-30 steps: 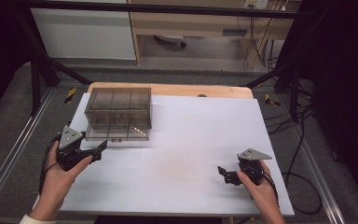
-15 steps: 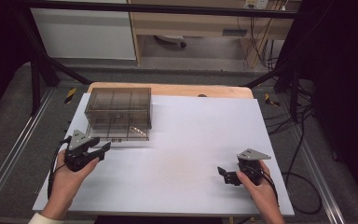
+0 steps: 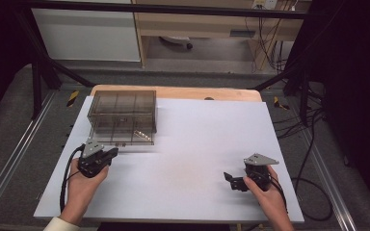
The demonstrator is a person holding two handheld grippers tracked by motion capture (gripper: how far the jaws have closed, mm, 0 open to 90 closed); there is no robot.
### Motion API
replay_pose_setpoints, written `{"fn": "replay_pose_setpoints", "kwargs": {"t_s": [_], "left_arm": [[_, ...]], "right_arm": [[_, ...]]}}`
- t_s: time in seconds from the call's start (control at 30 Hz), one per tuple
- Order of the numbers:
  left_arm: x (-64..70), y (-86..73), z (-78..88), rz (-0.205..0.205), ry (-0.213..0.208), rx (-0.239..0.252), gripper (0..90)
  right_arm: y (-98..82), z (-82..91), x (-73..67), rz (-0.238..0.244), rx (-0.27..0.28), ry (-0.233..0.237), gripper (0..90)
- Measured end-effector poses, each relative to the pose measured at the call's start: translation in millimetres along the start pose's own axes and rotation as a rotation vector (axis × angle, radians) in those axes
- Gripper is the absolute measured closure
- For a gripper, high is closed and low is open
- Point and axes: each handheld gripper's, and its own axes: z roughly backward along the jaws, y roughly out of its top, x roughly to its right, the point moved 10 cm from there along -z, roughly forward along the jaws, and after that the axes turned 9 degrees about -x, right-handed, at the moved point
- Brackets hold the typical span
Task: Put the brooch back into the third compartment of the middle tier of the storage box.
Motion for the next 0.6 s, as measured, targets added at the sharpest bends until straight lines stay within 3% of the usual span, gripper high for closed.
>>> {"fn": "replay_pose_setpoints", "kwargs": {"t_s": [0.2,0.6], "left_arm": [[-0.9,-3.0,-10.0,0.011,0.011,-0.027,90.0],[-26.3,-10.7,-13.3,0.052,0.059,-0.048,90.0]], "right_arm": [[0.0,0.0,-0.2,0.003,0.001,0.0,3.4],[-0.4,0.1,-0.1,0.002,-0.001,0.001,3.6]]}}
